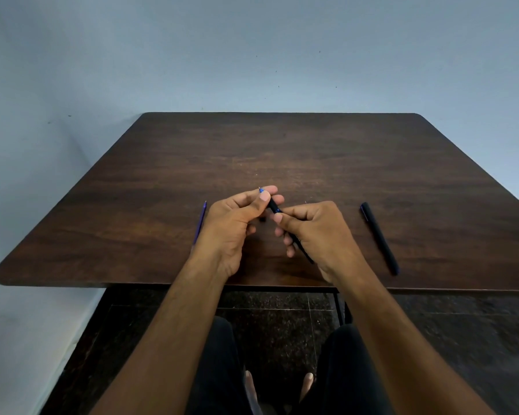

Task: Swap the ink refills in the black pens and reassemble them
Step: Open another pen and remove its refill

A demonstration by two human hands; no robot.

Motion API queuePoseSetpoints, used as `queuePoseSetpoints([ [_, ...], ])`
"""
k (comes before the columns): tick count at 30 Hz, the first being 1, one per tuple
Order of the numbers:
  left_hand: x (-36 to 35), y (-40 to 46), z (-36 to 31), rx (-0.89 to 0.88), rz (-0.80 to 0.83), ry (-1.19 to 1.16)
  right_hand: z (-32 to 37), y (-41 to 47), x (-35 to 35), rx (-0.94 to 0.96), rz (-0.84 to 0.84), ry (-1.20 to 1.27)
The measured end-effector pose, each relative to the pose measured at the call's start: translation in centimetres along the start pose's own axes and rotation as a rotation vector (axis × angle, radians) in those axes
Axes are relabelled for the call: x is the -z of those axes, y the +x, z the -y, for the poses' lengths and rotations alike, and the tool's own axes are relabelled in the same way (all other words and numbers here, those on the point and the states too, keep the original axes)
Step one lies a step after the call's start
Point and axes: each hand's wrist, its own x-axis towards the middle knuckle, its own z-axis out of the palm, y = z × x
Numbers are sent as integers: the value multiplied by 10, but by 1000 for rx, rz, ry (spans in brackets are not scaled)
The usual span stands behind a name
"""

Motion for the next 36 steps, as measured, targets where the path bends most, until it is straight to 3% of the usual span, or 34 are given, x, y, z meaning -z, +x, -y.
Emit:
queuePoseSetpoints([
  [8,-5,2,2,-30,-159,-26,-3,0,2,27,14,1],
  [15,2,-1,0,17,151,-42,-4,1,3,40,-25,-17],
  [17,6,0,2,-1,171,-33,-5,1,4,32,-26,-13],
  [23,4,-2,4,-16,-45,-42,-6,2,-1,31,-5,13],
  [29,0,-1,2,-2,-155,-48,-4,0,-2,36,29,31],
  [36,7,0,1,12,131,-61,-2,1,1,49,-15,-4],
])
